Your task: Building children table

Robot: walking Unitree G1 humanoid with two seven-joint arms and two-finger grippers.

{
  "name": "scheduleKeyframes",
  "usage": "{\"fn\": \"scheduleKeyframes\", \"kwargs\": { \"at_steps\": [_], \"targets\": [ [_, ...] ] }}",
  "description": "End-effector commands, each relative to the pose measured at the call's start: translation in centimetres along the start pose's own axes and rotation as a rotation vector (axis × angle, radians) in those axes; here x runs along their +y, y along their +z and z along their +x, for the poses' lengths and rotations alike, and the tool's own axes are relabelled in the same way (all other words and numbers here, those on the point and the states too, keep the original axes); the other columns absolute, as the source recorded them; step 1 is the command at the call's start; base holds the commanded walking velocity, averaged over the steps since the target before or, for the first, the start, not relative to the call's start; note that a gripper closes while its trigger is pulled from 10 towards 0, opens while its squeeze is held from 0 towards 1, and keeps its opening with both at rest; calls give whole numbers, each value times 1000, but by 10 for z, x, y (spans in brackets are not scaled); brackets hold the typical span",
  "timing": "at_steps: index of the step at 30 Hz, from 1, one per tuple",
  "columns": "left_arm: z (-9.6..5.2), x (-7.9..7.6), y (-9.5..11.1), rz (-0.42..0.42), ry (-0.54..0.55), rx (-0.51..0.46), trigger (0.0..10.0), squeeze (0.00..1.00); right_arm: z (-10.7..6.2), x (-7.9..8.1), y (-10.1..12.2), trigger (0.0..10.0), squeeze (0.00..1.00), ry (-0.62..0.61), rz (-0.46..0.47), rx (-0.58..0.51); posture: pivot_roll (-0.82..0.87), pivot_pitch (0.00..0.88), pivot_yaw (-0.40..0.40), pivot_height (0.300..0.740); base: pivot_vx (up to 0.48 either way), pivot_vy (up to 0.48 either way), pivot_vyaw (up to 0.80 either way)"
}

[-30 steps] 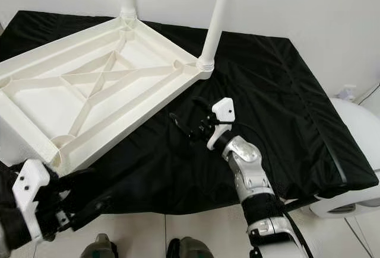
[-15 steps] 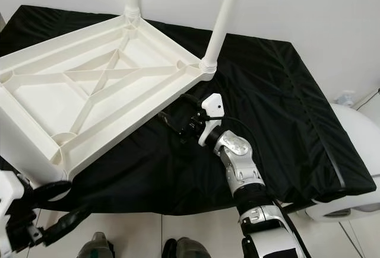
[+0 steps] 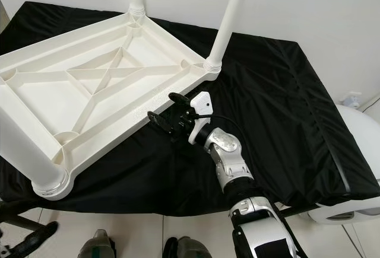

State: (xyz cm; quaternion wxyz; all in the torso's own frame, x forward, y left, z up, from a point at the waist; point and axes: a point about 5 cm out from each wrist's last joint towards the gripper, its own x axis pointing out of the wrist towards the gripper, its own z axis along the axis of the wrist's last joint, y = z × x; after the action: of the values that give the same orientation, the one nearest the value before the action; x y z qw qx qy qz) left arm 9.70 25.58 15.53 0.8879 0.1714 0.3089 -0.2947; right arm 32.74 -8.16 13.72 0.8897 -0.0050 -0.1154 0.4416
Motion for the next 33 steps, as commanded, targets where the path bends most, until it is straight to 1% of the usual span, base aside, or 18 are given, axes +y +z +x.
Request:
{"fn": "scheduleKeyframes", "kwargs": {
  "at_steps": [1,2,4,5,8,11,12,14,17,18,20,23,24,25,26,28,29,33],
  "targets": [
    [-5,-4,-10,66,-267,77,10000,0,-2,-3,-1,10000,0,2,-17,9,305,120,-147,740,0,0,0],
    [-5,8,-15,93,-207,116,10000,0,-1,-2,-2,10000,0,2,-15,6,305,114,-152,740,0,0,0],
    [-5,8,-15,93,-207,116,10000,0,-1,-2,-2,10000,0,2,-15,6,305,114,-152,740,0,0,0],
    [-3,30,-13,154,-81,124,10000,0,1,-1,-2,10000,0,2,-12,-1,302,107,-153,740,0,0,0],
    [-3,36,-11,176,-49,118,10000,0,2,-1,-2,10000,0,1,-12,-3,301,106,-154,740,0,0,0],
    [0,53,-4,227,81,105,10000,0,1,-1,-3,10000,0,-8,-9,-7,299,95,-160,740,0,0,0],
    [0,53,-4,227,81,105,10000,0,1,-1,-3,10000,0,-8,-9,-7,299,95,-160,740,0,0,0],
    [1,59,-1,239,121,96,10000,0,1,-1,-4,10000,0,-11,-8,-8,299,95,-160,740,0,0,0],
    [3,80,21,287,283,11,10000,0,1,0,-6,10000,0,-20,-2,-11,299,86,-167,740,0,0,0],
    [3,80,21,287,283,11,10000,0,1,0,-6,10000,0,-20,-2,-11,299,86,-167,740,0,0,0],
    [6,86,29,309,337,-27,10000,0,1,0,-6,10000,0,-25,0,-13,296,81,-168,740,0,0,0],
    [12,94,37,312,417,-71,10000,0,2,1,-6,10000,0,-34,1,-20,290,74,-168,740,0,0,0],
    [14,98,39,286,454,-91,10000,0,2,1,-6,10000,0,-39,2,-22,283,70,-166,740,0,0,0],
    [14,98,39,286,454,-91,10000,0,2,1,-6,10000,0,-39,2,-22,283,70,-166,740,0,0,0],
    [17,104,43,230,521,-131,10000,0,1,0,-6,10000,0,-55,6,-27,280,67,-167,740,0,0,0],
    [17,104,43,230,521,-131,10000,0,1,0,-6,10000,0,-55,6,-27,280,67,-167,740,0,0,0],
    [19,105,46,215,538,-156,10000,0,0,0,-7,10000,0,-62,8,-27,277,66,-168,740,0,0,0],
    [26,104,53,236,549,-187,10000,0,-3,1,-9,10000,0,-73,14,-26,270,65,-163,740,0,0,0]
  ]
}}
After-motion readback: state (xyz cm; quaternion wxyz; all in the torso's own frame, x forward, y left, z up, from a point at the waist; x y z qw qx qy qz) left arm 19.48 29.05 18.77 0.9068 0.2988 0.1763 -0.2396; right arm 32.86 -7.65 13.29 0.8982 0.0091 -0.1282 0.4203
